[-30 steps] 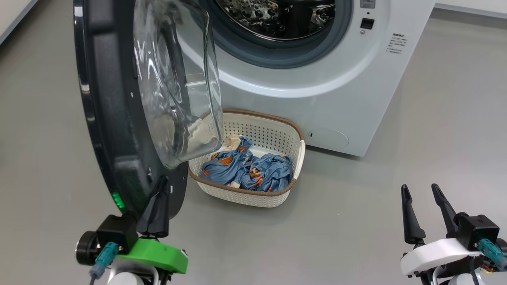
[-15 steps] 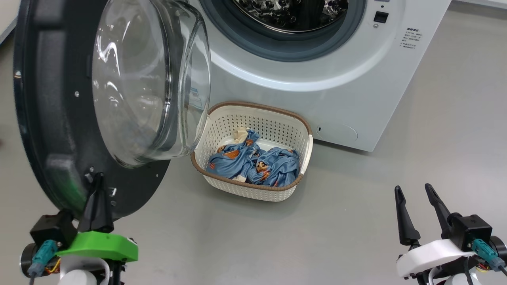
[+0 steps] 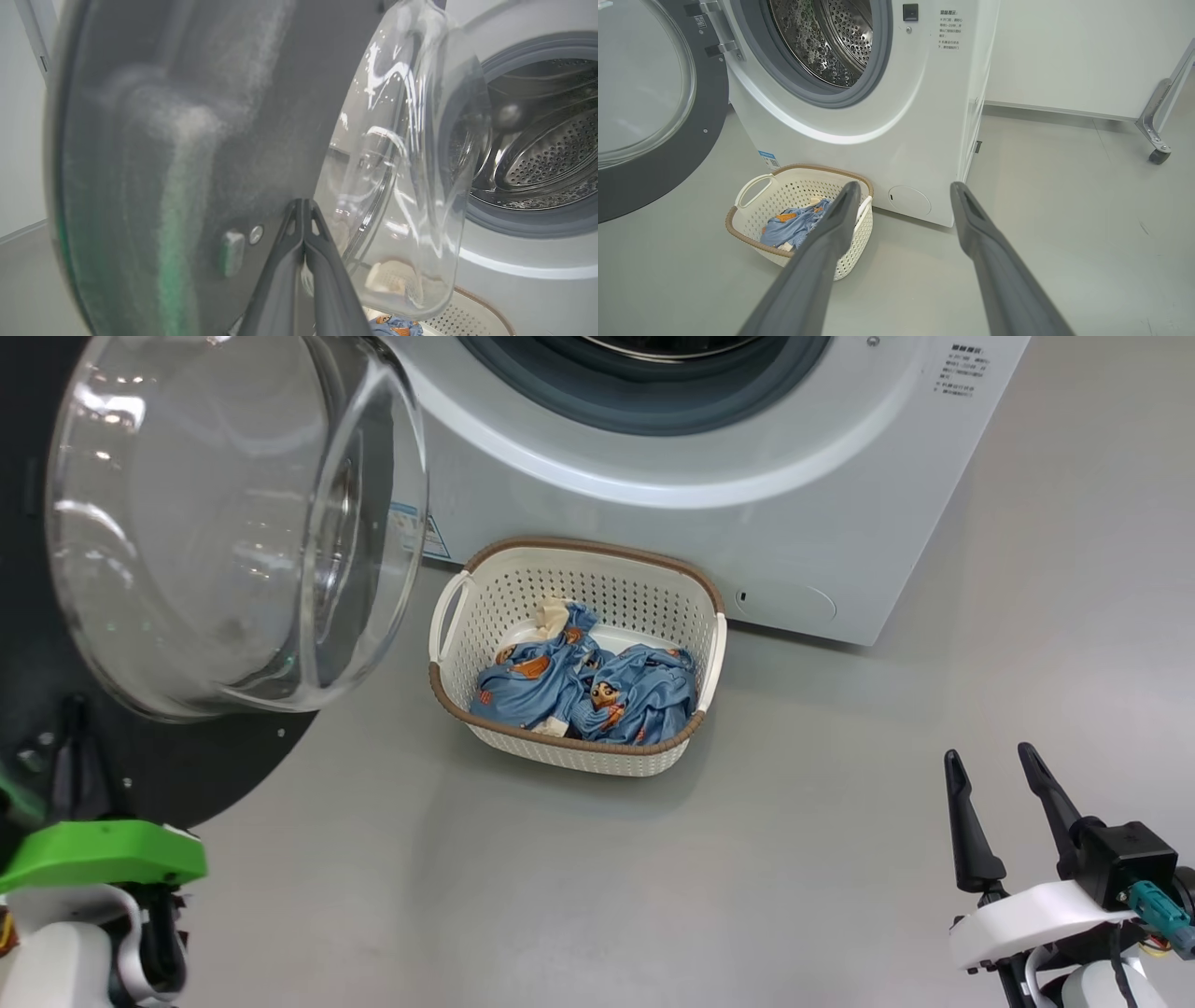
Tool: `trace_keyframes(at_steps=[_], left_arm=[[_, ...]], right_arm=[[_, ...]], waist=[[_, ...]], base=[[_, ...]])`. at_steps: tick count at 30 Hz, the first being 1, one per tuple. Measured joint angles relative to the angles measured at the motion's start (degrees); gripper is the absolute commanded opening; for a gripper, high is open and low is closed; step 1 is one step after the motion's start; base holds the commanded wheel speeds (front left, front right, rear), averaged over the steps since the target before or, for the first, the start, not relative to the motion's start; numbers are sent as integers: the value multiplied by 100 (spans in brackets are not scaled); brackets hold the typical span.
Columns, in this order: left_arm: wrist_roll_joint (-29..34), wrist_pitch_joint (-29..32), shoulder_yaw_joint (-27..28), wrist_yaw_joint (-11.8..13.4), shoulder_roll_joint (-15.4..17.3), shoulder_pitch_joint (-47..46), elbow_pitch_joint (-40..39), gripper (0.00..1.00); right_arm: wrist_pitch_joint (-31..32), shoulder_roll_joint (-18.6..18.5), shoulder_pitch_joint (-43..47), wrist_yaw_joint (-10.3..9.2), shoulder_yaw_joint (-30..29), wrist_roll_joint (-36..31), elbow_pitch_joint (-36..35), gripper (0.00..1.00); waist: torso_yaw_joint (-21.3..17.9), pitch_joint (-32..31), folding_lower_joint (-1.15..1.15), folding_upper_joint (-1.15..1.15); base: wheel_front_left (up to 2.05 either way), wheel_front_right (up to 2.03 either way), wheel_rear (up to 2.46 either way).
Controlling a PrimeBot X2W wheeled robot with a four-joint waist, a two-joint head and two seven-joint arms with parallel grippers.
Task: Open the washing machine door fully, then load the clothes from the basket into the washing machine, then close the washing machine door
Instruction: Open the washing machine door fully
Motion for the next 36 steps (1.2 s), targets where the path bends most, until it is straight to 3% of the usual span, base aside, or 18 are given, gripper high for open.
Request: trace_keyframes(at_steps=[17, 36], left_arm=[[-343, -5, 877, 81, 205, -745, 818, 0], [-349, -24, 1424, 109, 433, -1357, 1590, 0]], right_arm=[[45, -216, -145, -1, -82, -83, -153, 100], [135, -338, -227, 43, -83, -108, -202, 100]], waist=[[-106, 491, 0, 0], [-121, 633, 0, 0]], base=[[0, 0, 0], [0, 0, 0]])
